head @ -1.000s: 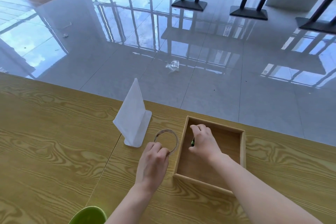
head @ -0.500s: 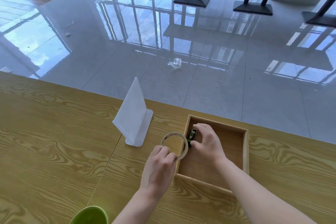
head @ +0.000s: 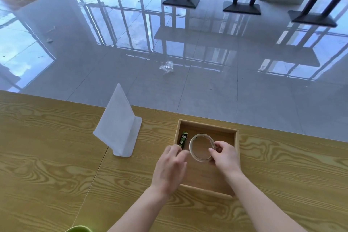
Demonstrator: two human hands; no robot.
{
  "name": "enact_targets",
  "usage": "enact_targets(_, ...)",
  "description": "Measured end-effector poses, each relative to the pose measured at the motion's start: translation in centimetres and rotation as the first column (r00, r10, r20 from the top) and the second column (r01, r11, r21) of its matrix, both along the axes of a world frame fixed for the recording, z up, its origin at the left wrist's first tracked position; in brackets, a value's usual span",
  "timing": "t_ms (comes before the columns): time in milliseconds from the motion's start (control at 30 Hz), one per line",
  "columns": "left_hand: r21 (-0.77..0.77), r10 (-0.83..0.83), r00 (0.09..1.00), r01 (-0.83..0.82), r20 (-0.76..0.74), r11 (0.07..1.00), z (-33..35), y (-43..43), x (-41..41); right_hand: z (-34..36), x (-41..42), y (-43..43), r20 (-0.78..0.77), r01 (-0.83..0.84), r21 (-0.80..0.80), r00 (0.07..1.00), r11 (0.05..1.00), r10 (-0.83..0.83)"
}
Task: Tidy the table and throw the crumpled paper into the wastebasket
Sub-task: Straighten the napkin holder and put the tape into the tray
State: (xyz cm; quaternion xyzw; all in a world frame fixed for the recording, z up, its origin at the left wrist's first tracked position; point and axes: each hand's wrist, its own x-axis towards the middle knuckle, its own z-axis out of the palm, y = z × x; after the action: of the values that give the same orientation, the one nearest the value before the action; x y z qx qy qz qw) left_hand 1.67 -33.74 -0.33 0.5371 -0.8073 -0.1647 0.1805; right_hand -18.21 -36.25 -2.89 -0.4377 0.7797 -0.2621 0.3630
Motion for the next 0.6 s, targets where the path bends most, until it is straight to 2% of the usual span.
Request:
enact_targets(67, 0.036, 0.059, 0.997, -0.06, 0.041, 0.998, -0.2, -0.6, 0.5, -0.1, 0.0, -0.3, -0.167, -0.088, 0.003, 0.982, 0.996, 0.087)
enact_targets(133, 0.029, 0.061, 0.989, -0.066, 0.131, 0.997, -0.3, -1.5, 0.6, -0.3, 0.0, -0.6, -0.261, -0.129, 0.029, 0.956, 0.991, 0.132)
enact_targets(367, 0.043, 0.042, 0.943, -0.06, 0.331, 0.997, -0.4, -5.4, -0.8, -0.5, 0.2, -2.1, -0.293, -0.159, 0.048, 0.942, 0.986, 0.166)
enact_targets(600, 0.015, 0.014, 0.928, -0.021, 0.372, 1.0, -1.2, -6.5, -0.4, -1.4, 0.4, -0.1, -0.347, -0.338, 0.079, 0.872, 0.938, 0.344)
